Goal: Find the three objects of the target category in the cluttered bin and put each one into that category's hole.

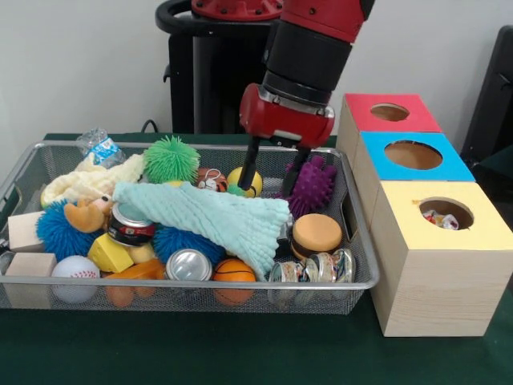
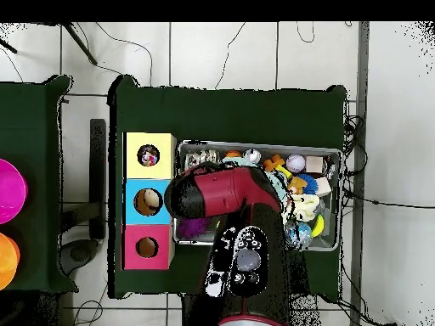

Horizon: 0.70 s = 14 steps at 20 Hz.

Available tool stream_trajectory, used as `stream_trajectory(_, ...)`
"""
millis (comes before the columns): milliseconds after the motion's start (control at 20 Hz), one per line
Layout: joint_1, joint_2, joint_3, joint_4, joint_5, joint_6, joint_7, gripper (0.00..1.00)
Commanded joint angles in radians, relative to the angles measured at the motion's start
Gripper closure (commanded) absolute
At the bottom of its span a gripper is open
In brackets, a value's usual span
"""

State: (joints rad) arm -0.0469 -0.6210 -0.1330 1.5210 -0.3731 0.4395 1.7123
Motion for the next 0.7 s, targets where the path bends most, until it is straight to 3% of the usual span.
stream_trajectory(50,0.042,0.074,0.062,0.066,-0.024,-0.034,0.107,0.00)
stream_trajectory(400,0.072,0.146,0.030,0.021,-0.013,-0.093,0.160,0.00)
stream_trajectory(600,-0.024,0.114,0.141,0.074,0.017,-0.083,0.064,0.00)
stream_trajectory(700,-0.150,0.086,0.294,0.144,0.051,-0.058,-0.046,0.00)
